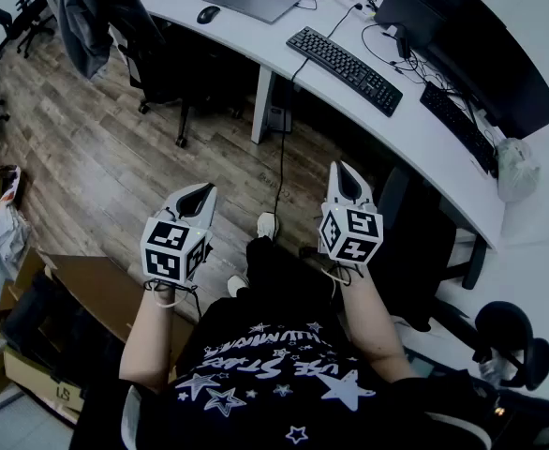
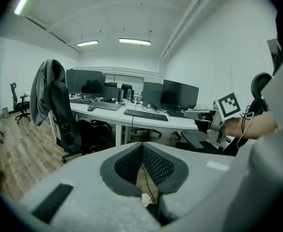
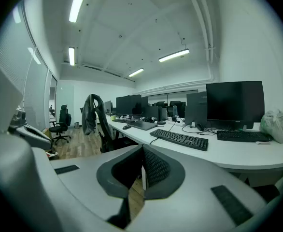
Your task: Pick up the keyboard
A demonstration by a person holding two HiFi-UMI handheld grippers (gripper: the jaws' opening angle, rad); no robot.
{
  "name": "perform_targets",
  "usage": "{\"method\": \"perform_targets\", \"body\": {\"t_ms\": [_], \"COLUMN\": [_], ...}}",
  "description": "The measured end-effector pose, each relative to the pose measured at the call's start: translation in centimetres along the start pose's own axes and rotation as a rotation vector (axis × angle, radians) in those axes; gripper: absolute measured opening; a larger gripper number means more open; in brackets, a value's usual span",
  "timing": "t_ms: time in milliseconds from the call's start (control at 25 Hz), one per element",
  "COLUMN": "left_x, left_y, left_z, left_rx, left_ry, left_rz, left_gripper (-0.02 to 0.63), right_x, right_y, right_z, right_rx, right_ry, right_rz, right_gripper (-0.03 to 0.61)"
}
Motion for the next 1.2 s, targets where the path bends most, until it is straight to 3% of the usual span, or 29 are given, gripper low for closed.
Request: {"method": "perform_targets", "body": {"t_ms": [400, 600, 880, 1040, 1120, 1200], "left_x": [0.3, 1.7, 3.1, 3.6, 3.7, 3.5], "left_y": [0.5, 2.6, 6.5, 8.9, 10.2, 11.2], "left_z": [1.7, 3.1, 7.9, 11.4, 13.1, 14.8], "left_rx": [0.014, -0.011, -0.022, -0.020, -0.028, -0.022], "left_ry": [-0.011, -0.010, -0.073, -0.094, -0.111, -0.144], "left_rz": [-0.011, -0.019, 0.010, 0.050, 0.066, 0.081], "left_gripper": [0.021, 0.021, 0.023, 0.024, 0.026, 0.077], "right_x": [-1.0, -1.9, -4.3, -5.7, -6.6, -7.5], "right_y": [0.0, 0.8, 2.4, 2.1, 1.8, 1.4], "right_z": [1.8, 4.3, 9.0, 12.0, 13.4, 14.5], "right_rx": [-0.001, -0.023, -0.059, -0.035, -0.018, -0.001], "right_ry": [-0.014, -0.029, -0.026, 0.005, 0.004, -0.002], "right_rz": [-0.004, 0.020, 0.055, 0.077, 0.081, 0.080], "right_gripper": [0.003, 0.003, 0.006, 0.138, 0.246, 0.328]}}
Point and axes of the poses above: the fingertips, and each gripper's own axes: z forward along the fingers, x to its left, y out of its top, the point moved 2 cm from there along -z, backward along the fingers, and after that the axes turned 12 degrees about -z, right-handed, at the moved point
